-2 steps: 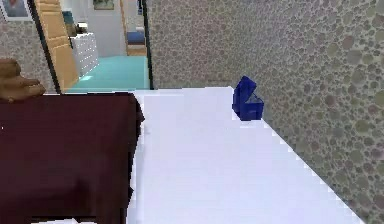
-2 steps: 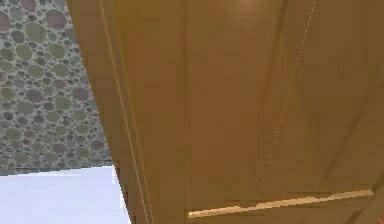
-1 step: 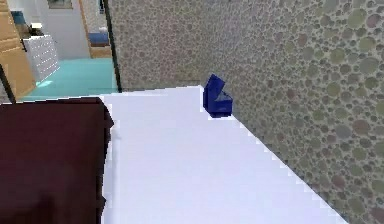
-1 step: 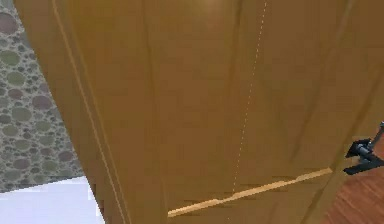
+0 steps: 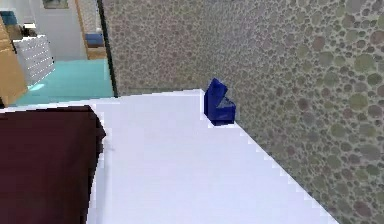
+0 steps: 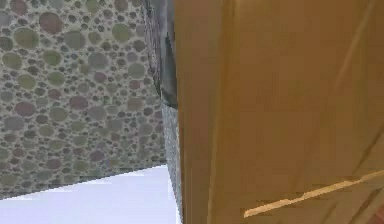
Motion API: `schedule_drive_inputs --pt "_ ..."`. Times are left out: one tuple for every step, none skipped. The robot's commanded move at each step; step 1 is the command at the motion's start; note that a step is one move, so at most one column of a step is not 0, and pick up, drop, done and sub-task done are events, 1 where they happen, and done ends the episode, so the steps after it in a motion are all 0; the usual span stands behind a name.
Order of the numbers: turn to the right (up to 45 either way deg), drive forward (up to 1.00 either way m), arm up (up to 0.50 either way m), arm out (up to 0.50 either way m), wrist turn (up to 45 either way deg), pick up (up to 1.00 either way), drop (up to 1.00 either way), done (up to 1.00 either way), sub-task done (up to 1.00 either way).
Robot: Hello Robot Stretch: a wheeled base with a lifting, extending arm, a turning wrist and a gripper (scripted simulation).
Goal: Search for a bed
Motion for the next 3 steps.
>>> schedule_drive_inputs --pt "-45.0 0.00 0.00 0.00 0.0 0.00 0.00 0.00 0.00" --pt "-18.0 0.00 0.00 0.00 0.0 0.00 0.00 0.00 0.00" --pt "0.0 0.00 0.00 0.00 0.0 0.00 0.00 1.00 0.00"
